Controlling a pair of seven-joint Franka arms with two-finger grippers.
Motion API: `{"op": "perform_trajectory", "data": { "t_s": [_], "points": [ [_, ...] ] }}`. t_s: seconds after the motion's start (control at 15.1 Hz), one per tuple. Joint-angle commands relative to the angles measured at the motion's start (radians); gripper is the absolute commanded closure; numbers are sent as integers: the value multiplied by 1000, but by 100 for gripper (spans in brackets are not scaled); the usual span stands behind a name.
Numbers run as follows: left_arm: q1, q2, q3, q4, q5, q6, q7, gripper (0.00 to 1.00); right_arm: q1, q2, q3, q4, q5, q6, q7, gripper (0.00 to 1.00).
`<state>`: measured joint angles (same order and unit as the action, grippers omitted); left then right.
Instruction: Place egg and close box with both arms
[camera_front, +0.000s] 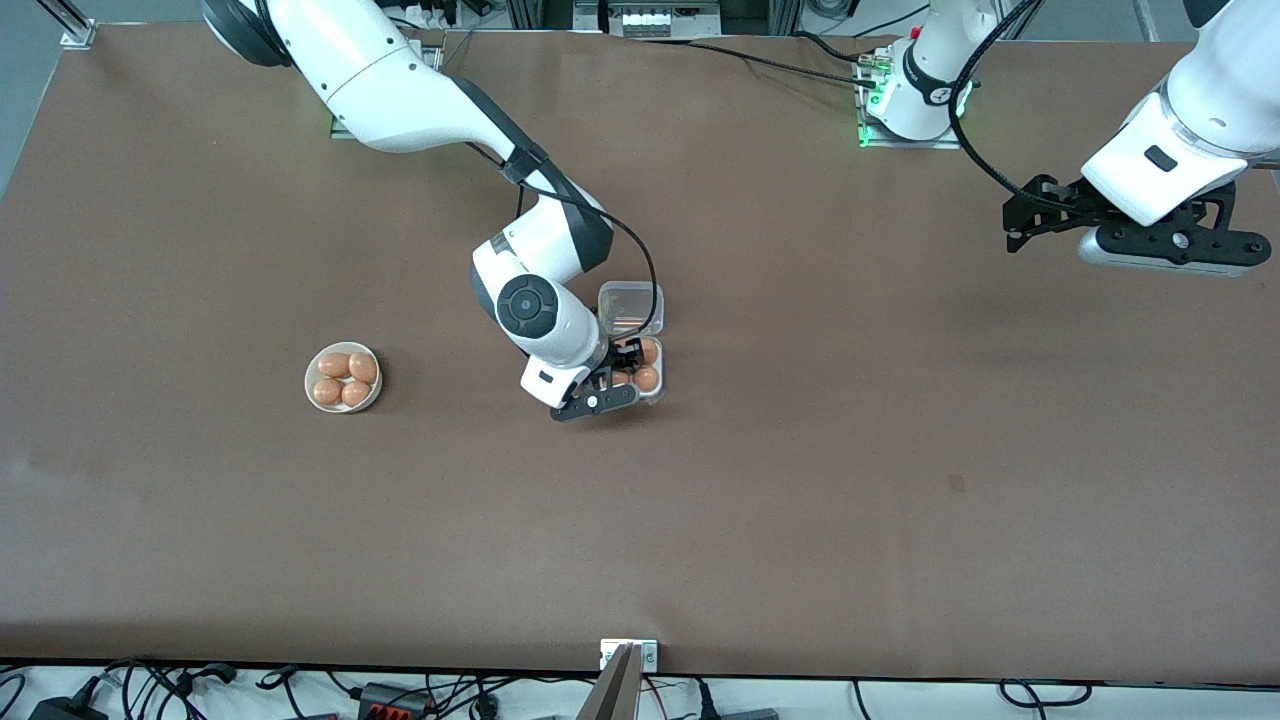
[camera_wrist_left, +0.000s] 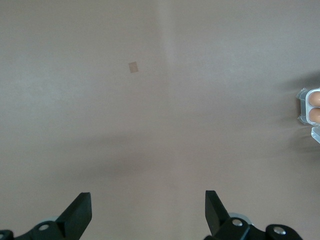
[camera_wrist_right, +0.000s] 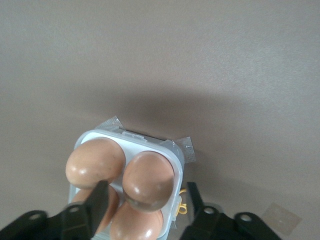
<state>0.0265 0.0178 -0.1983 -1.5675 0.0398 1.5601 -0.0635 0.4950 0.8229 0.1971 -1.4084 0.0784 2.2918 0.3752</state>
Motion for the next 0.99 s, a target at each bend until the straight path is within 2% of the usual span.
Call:
{"op": "perform_trajectory", "data": {
  "t_s": [0.0,0.27,0.53,0.73,0.8,0.93],
  "points": [
    [4,8,-1,26,8,-17,13,0,-19,-86,-10,12,-9,-17,42,0],
    [-8,16,-4,27,9,-94,24,0,-177,-215,-10,12,-38,-155,16,0],
    [1,53,-12,27,6,-120,27,0,-332,-290,-10,12,-149,-316,-83,0],
    [0,83,-10,17,11,-178,88,0,-430,-338,-8,14,-151,-400,-137,0],
    [6,86,-10,12,9,-205,123,6,-456,-355,-10,14,-151,-431,-175,0],
    [18,85,-12,-12,8,-264,136,34,-505,-383,-12,12,-149,-449,-246,0]
  ]
}}
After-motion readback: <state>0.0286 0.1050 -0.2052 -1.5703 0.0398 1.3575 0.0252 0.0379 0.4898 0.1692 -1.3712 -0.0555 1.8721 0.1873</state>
